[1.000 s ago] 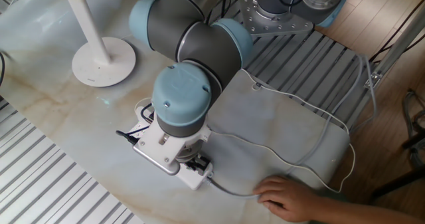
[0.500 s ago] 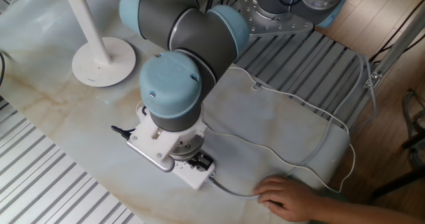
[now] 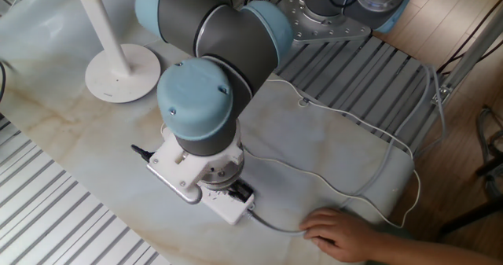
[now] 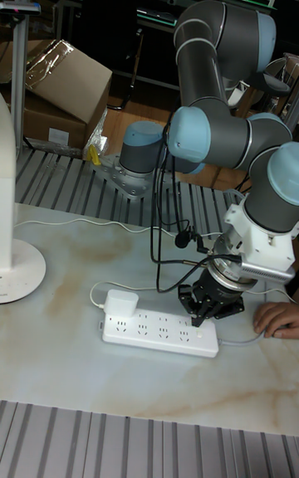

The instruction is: Plug in the power cord of the desk lamp, turn on the socket, and light up the desk lamp

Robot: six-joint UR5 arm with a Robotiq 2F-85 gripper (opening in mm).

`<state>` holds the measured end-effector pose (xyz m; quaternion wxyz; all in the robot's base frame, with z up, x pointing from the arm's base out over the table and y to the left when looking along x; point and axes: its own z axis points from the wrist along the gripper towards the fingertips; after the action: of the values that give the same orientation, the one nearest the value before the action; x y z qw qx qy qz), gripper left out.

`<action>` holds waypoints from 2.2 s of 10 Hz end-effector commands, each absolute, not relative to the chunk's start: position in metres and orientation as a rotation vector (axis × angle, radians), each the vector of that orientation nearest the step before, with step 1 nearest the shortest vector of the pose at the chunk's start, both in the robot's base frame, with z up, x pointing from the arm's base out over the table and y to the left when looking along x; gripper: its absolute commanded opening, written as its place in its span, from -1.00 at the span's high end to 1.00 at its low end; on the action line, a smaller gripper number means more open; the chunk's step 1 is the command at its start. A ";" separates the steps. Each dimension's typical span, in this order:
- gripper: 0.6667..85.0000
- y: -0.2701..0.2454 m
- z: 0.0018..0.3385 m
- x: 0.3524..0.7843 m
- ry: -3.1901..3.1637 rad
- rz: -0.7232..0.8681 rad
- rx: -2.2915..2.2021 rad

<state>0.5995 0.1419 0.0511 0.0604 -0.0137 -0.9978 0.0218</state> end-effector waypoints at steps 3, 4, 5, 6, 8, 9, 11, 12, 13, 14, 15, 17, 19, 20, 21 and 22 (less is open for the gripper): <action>0.99 0.158 0.045 0.598 -2.964 0.006 -0.167; 0.99 0.165 0.042 0.598 -2.940 -0.011 -0.177; 0.99 0.161 0.040 0.592 -2.897 0.019 -0.169; 0.99 0.161 0.042 0.583 -2.850 0.021 -0.158; 0.99 0.157 0.049 0.575 -2.783 0.031 -0.149; 0.99 0.157 0.047 0.579 -2.787 0.040 -0.155; 0.99 0.157 0.042 0.587 -2.793 0.048 -0.167; 0.99 0.158 0.041 0.589 -2.796 0.049 -0.174; 0.99 0.158 0.040 0.592 -2.797 0.046 -0.180; 0.99 0.160 0.039 0.593 -2.790 0.030 -0.185; 0.99 0.160 0.040 0.591 -2.783 0.039 -0.186; 0.99 0.156 0.058 0.576 -2.763 0.040 -0.171; 0.99 0.155 0.059 0.575 -2.761 0.040 -0.168; 0.99 0.154 0.058 0.577 -2.765 0.042 -0.169; 0.99 0.155 0.058 0.578 -2.771 0.037 -0.166; 0.99 0.158 0.057 0.578 -2.773 0.023 -0.160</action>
<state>0.5783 0.1534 0.0548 0.1813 -0.0579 -0.9815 0.0187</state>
